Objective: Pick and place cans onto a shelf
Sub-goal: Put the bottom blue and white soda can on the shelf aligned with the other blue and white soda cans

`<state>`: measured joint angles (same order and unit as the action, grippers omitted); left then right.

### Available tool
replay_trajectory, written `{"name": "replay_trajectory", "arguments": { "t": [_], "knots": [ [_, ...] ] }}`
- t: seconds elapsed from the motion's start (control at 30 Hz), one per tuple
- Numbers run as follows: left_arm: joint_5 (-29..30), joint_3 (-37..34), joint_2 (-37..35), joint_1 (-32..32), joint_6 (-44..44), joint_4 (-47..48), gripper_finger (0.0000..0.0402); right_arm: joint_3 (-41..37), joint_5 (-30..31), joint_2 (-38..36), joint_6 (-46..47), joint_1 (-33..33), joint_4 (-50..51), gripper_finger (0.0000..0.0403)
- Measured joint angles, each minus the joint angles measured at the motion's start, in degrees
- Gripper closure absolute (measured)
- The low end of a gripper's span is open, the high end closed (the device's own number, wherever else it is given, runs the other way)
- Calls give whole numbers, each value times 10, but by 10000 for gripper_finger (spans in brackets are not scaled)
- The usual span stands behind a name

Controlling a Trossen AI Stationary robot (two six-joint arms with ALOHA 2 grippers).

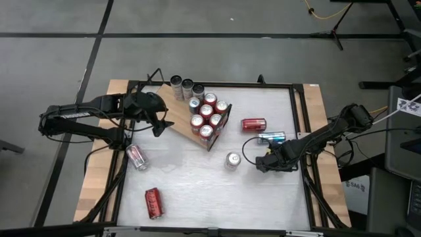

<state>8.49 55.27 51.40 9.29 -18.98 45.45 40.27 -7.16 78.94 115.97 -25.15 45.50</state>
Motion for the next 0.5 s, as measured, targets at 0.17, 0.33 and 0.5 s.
{"name": "replay_trajectory", "arguments": {
  "t": [0.17, 0.33, 0.5],
  "knots": [
    [0, 0, 0, 0, 0, 0, 56, 0, 31, 0, 19, 0, 13, 31],
    [0, 0, 0, 0, 0, 0, 56, 0, 47, 0, 46, 0, 36, 31],
    [0, 0, 0, 0, 0, 0, 56, 0, 48, 0, 59, 0, 40, 31]
  ]
}}
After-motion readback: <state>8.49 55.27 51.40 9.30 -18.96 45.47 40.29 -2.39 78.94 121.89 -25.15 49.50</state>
